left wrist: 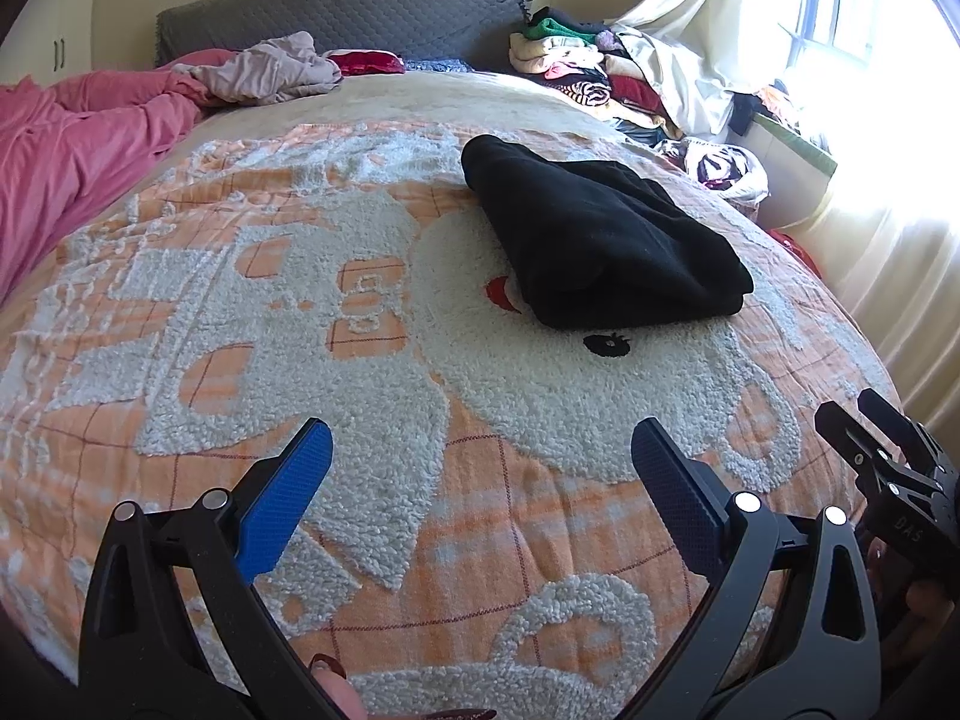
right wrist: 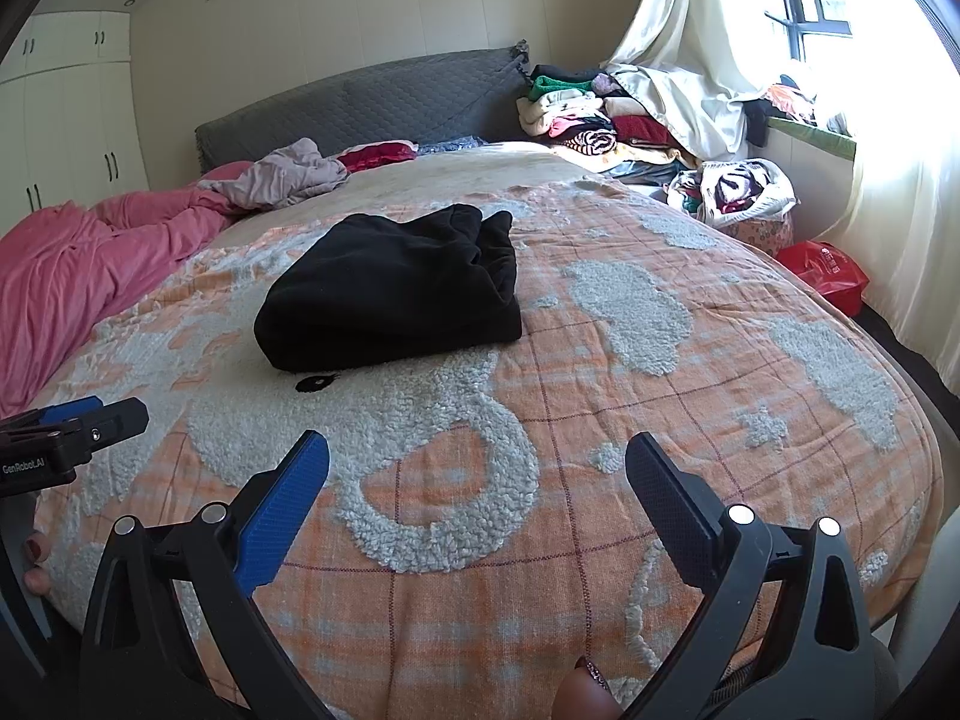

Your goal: Fold small clothes

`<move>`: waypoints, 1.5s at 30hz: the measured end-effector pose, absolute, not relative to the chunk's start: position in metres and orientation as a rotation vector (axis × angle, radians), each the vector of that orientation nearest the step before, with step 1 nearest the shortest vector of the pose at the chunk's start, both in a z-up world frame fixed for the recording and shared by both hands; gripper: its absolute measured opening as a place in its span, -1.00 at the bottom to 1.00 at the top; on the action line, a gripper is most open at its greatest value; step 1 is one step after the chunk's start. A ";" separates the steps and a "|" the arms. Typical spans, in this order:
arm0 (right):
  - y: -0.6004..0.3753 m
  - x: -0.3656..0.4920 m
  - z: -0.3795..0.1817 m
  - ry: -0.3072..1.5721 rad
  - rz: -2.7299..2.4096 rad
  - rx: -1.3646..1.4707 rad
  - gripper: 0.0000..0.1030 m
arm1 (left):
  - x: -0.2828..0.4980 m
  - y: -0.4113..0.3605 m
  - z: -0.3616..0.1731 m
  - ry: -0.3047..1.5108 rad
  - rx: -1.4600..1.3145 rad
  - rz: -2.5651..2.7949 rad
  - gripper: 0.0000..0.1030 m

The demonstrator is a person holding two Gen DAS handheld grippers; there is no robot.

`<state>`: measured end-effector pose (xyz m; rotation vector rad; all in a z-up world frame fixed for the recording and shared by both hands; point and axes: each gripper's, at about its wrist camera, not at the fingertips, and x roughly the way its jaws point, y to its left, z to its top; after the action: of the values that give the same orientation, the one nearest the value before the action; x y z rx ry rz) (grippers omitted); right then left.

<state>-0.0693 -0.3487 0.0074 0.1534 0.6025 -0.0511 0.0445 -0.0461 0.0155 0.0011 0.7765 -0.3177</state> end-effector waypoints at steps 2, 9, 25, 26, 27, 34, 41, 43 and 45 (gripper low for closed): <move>-0.349 -0.069 0.007 0.604 -0.051 0.152 0.91 | 0.044 -0.047 0.015 0.777 0.002 -0.318 0.82; -0.348 -0.069 0.007 0.604 -0.050 0.151 0.91 | 0.044 -0.046 0.015 0.773 -0.001 -0.312 0.82; -0.350 -0.069 0.007 0.605 -0.056 0.140 0.91 | 0.043 -0.044 0.017 0.770 -0.003 -0.312 0.82; -0.350 -0.069 0.007 0.605 -0.055 0.140 0.91 | 0.043 -0.044 0.017 0.769 -0.002 -0.312 0.82; -0.350 -0.069 0.007 0.605 -0.056 0.139 0.91 | 0.043 -0.044 0.017 0.769 -0.002 -0.311 0.82; -0.363 -0.072 0.011 0.595 -0.077 0.166 0.91 | 0.045 -0.041 0.015 0.792 -0.008 -0.313 0.82; -0.452 -0.118 0.056 0.515 -0.393 0.186 0.91 | 0.059 0.006 0.024 0.782 0.007 -0.211 0.82; -0.505 -0.142 0.063 0.509 -0.514 0.233 0.91 | 0.072 0.043 0.031 0.763 -0.003 -0.131 0.82; -0.558 -0.167 0.058 0.526 -0.688 0.265 0.91 | 0.088 0.089 0.036 0.749 -0.022 -0.011 0.82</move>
<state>-0.1675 -0.5580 0.0576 0.2650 0.5261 -0.6879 0.0885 0.0890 0.0357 -0.0220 0.7494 -0.0114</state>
